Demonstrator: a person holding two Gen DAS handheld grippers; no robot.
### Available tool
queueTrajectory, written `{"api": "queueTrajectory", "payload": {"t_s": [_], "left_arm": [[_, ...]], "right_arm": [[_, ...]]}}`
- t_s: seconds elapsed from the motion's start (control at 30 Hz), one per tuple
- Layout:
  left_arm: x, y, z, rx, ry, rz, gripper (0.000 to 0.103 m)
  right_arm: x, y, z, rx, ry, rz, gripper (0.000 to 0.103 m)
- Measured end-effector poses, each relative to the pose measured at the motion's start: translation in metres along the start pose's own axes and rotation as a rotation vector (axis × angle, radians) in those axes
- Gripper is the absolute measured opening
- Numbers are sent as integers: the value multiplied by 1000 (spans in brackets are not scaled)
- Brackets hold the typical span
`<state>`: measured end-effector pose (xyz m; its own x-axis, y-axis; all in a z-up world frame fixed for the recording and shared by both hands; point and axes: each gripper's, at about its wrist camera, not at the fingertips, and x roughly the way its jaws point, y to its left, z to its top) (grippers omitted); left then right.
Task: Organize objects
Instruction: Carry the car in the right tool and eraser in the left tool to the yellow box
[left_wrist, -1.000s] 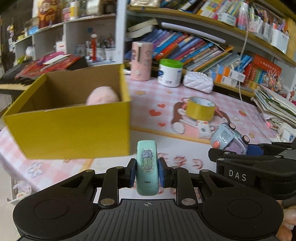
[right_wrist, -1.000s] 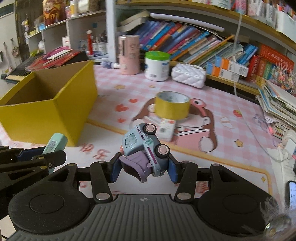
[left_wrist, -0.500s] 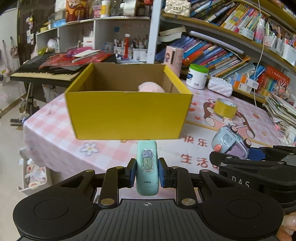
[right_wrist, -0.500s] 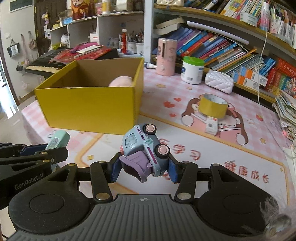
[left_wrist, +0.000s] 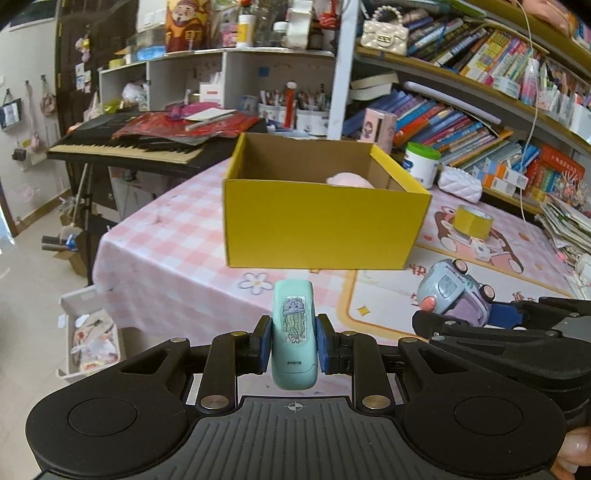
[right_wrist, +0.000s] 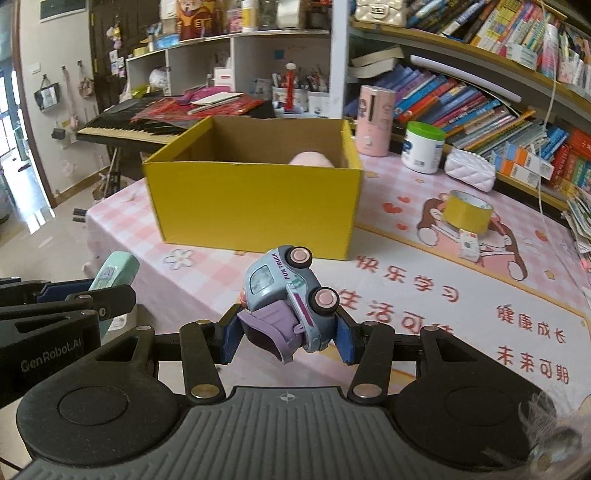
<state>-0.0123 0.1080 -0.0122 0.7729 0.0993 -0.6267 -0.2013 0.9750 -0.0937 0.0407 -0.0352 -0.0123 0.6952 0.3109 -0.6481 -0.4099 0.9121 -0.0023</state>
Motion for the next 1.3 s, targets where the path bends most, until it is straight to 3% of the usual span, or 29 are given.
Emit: {"api": "queueTrajectory", "payload": {"t_s": [0.43,0.9,1.07,1.3], "left_arm": [[-2,14,17,-38,-56,-2,23],[52,-7,99,-26,-177,49,23],[82,-15,117,-30,-168,89,23],[120,-21,123,-19,-89,149,23]], "right_arm": [[-4,15,20,-55,-69,0,48],[52,-19,113,-73,-203,7,48],[88,-29,137,-94,-180,13,48],[136,-37,149,-140,-88,40,48]]}}
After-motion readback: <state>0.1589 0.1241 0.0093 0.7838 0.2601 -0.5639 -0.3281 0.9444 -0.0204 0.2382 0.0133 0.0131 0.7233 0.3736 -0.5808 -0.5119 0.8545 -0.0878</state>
